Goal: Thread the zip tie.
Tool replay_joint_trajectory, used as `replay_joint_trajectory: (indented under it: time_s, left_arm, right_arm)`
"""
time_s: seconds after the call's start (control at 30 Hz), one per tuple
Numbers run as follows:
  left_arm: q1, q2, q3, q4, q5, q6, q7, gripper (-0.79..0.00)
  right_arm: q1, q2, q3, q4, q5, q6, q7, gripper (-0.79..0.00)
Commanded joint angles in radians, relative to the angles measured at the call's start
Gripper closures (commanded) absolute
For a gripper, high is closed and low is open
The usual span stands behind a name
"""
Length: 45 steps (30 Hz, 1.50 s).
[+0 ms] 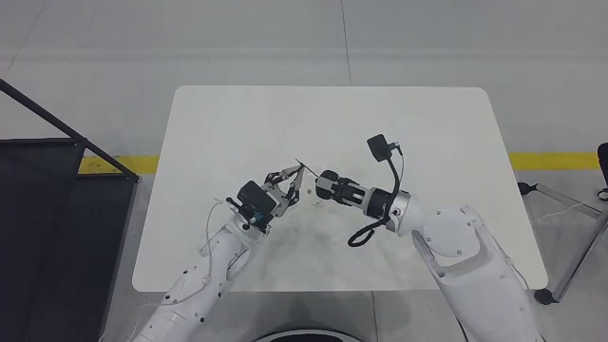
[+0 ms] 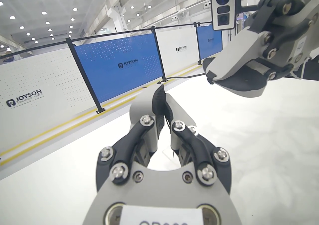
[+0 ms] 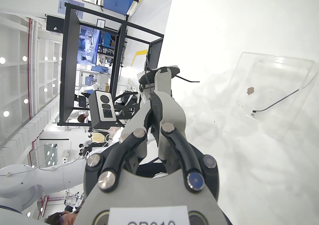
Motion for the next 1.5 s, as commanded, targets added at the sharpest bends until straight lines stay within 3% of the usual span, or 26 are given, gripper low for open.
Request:
replay_joint_trajectory:
  time_s: [0.0,0.87,1.47]
  left_arm:
    - [0.0,0.0,0.0,0.0,0.005,-0.001,0.004,0.0]
    - [0.013,-0.001,-0.019,-0.011,-0.031,0.008,0.019,0.0]
    - [0.012,0.001,-0.014,-0.012,0.012,-0.006,0.024,0.0]
  right_arm:
    - [0.001,0.0,0.0,0.001,-0.001,0.003,0.0,0.0]
    - [0.042,-0.004,-0.034,0.012,-0.049,0.095,0.019,0.0]
    - [0.032,-0.003,-0.016,0.011,-0.02,0.07,0.01,0.0]
